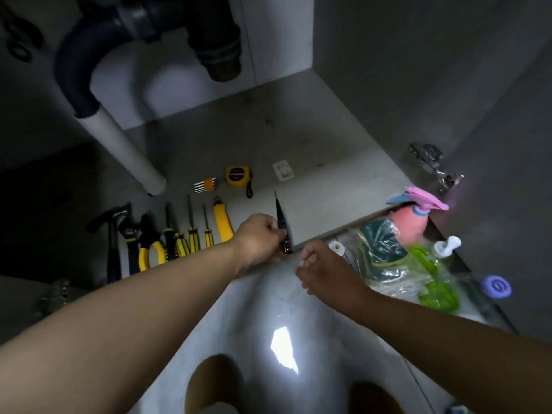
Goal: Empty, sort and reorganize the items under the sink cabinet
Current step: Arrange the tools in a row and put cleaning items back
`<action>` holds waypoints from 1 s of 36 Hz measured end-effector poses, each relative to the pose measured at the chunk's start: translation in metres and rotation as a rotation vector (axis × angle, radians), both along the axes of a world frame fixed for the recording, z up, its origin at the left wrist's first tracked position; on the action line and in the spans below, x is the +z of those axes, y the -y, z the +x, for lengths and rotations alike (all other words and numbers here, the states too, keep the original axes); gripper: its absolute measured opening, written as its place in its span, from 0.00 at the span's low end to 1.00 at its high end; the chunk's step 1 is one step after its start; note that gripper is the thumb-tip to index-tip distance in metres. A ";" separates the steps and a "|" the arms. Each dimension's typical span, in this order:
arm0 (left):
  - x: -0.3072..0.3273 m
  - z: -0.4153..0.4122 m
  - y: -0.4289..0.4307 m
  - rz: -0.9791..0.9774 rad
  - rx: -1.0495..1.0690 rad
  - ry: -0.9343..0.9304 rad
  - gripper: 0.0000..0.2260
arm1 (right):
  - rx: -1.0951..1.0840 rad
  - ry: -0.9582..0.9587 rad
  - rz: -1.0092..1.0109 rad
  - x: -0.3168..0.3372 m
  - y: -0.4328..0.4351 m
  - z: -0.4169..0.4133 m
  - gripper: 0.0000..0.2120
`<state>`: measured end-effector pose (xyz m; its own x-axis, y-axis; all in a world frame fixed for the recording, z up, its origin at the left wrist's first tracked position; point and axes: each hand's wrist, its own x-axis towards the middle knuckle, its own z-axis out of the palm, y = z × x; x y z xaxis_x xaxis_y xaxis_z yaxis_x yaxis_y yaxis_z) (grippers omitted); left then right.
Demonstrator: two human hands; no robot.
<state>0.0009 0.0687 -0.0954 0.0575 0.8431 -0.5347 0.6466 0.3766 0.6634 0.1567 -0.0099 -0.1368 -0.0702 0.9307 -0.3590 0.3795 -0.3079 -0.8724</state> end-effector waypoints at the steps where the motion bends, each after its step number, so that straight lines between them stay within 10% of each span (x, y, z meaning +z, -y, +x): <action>1: -0.005 -0.005 -0.006 0.059 0.011 -0.076 0.10 | 0.031 0.007 -0.011 -0.002 0.000 0.000 0.07; 9: -0.030 -0.033 -0.026 0.168 0.053 -0.262 0.11 | 0.132 0.047 -0.039 -0.030 0.004 0.005 0.06; 22: -0.052 -0.036 -0.013 0.393 -0.062 -0.391 0.12 | 0.191 0.756 0.163 -0.063 0.030 0.058 0.27; 36: -0.065 0.002 0.072 0.527 -0.411 -0.015 0.07 | 0.335 0.850 0.045 -0.093 0.022 0.076 0.23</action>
<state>0.0027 -0.0029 -0.1601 0.4255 0.9030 -0.0601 0.6786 -0.2744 0.6813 0.2326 -0.0324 -0.2296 -0.0676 0.9237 -0.3771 0.9629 -0.0385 -0.2669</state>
